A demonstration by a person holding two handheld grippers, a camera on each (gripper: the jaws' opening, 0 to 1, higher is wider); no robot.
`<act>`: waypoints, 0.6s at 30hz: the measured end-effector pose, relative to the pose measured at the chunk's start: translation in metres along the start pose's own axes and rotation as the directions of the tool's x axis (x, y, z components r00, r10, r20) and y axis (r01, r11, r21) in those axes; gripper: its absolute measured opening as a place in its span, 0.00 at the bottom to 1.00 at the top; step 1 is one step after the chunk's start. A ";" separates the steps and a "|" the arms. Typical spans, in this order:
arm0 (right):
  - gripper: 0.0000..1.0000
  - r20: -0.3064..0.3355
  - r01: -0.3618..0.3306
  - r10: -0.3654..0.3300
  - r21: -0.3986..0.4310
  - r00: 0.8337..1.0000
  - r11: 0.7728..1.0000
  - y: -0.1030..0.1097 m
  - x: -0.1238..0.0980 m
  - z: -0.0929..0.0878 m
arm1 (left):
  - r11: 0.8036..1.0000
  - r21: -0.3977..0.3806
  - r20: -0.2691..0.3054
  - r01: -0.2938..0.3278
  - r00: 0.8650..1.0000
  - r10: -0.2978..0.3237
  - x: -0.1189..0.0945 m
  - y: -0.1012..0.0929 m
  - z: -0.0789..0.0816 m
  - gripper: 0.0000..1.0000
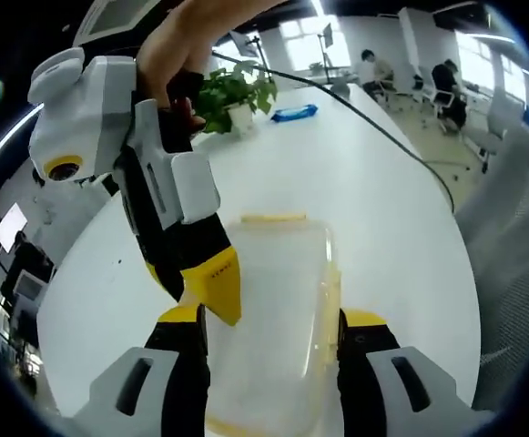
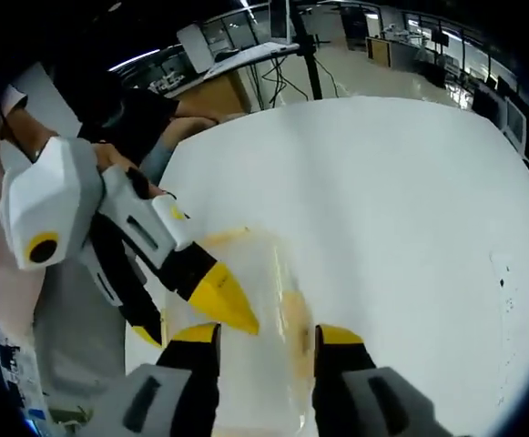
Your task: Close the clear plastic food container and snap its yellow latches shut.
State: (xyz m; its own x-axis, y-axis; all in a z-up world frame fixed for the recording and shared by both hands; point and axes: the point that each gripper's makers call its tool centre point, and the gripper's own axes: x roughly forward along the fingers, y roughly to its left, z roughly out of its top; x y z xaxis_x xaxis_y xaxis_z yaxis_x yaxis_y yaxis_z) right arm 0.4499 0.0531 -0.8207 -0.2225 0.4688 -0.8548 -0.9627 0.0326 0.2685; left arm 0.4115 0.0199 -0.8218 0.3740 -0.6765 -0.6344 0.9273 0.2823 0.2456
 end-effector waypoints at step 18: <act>0.31 -0.111 -0.149 0.153 0.047 0.982 0.988 0.003 0.009 -0.009 | 0.999 -0.035 0.042 0.007 0.999 -0.005 0.002 -0.005 -0.004 0.53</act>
State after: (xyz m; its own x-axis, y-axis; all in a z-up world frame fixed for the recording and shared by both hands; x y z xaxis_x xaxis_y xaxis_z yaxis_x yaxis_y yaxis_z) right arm 0.4438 0.0490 -0.8319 -0.3829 0.3673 -0.8476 -0.9107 0.0039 0.4130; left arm 0.4079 0.0197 -0.8270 0.3694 -0.7062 -0.6040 0.9288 0.3012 0.2158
